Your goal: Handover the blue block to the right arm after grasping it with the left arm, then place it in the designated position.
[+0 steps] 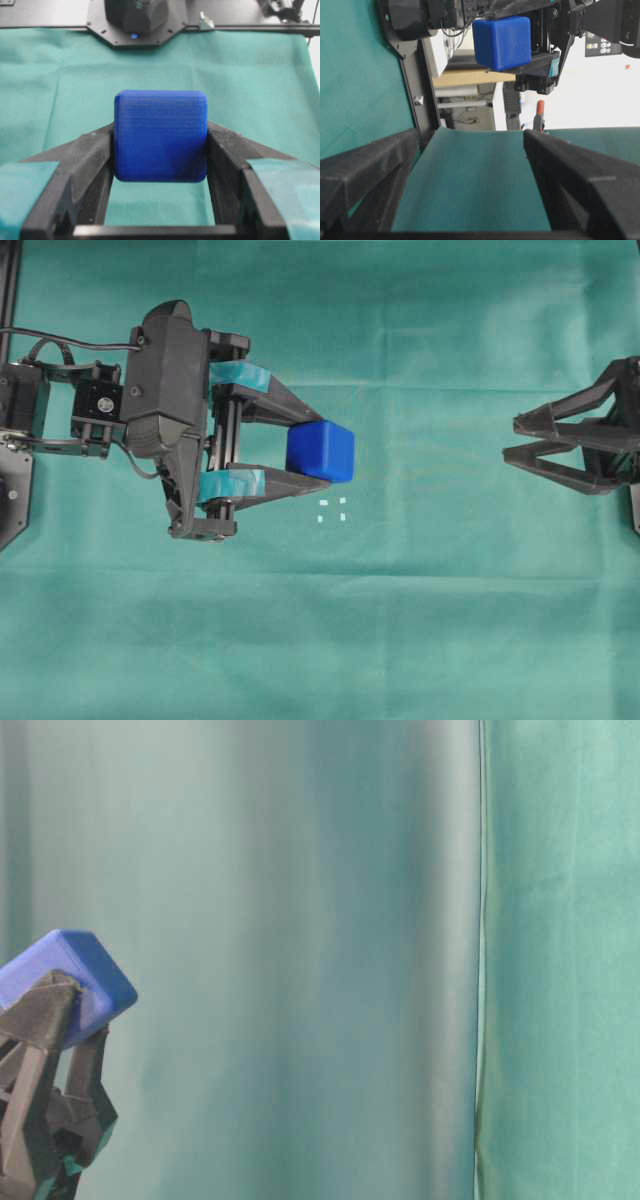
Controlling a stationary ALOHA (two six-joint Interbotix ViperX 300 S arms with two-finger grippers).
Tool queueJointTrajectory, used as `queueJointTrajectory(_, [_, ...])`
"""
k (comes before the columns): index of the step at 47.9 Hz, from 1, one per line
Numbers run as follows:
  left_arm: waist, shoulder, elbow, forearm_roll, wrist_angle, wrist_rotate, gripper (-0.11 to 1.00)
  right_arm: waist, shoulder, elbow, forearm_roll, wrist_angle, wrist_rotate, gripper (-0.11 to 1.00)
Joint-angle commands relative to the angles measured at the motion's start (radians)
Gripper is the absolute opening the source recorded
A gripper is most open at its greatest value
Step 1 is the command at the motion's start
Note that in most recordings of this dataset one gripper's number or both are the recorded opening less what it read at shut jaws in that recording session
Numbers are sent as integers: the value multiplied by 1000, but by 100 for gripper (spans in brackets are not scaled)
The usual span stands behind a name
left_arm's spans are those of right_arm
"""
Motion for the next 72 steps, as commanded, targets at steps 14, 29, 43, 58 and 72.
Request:
queueJointTrajectory(14, [2, -15, -14, -2, -6, -2, 47, 2, 2, -28, -2, -20, 2, 94])
queueJointTrajectory(29, [2, -14, -14, -2, -5, -2, 47, 2, 3, -28, -2, -20, 2, 94])
queueJointTrajectory(43, [2, -14, -14, -2, -5, -2, 47, 2, 26, -48, -3, -43, 0, 94])
queueJointTrajectory(58, [2, -15, -14, -2, -3, -2, 47, 2, 127, -112, -18, -60, 0, 94])
queueJointTrajectory(72, [2, -14, -14, -2, -3, -2, 47, 2, 245, -215, -67, -98, -2, 94])
